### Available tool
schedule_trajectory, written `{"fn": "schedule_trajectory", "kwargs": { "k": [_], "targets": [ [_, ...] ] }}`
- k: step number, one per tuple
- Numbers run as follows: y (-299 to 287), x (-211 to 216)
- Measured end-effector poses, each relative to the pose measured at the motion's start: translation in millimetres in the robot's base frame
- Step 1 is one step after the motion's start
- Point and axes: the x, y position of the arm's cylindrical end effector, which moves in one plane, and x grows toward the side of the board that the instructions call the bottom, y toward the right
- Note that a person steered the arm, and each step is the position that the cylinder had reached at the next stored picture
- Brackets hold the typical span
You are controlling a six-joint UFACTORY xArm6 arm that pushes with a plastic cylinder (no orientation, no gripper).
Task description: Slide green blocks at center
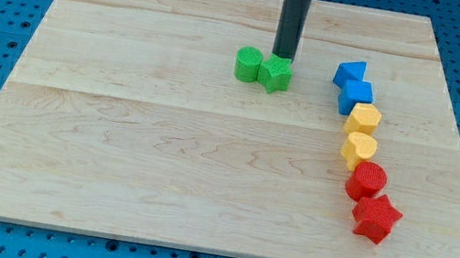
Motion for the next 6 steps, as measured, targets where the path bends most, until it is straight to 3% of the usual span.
{"fn": "schedule_trajectory", "kwargs": {
  "k": [1, 3, 6],
  "targets": [
    [28.6, 3.0],
    [49.2, 52.0],
    [-9.2, 16.2]
  ]
}}
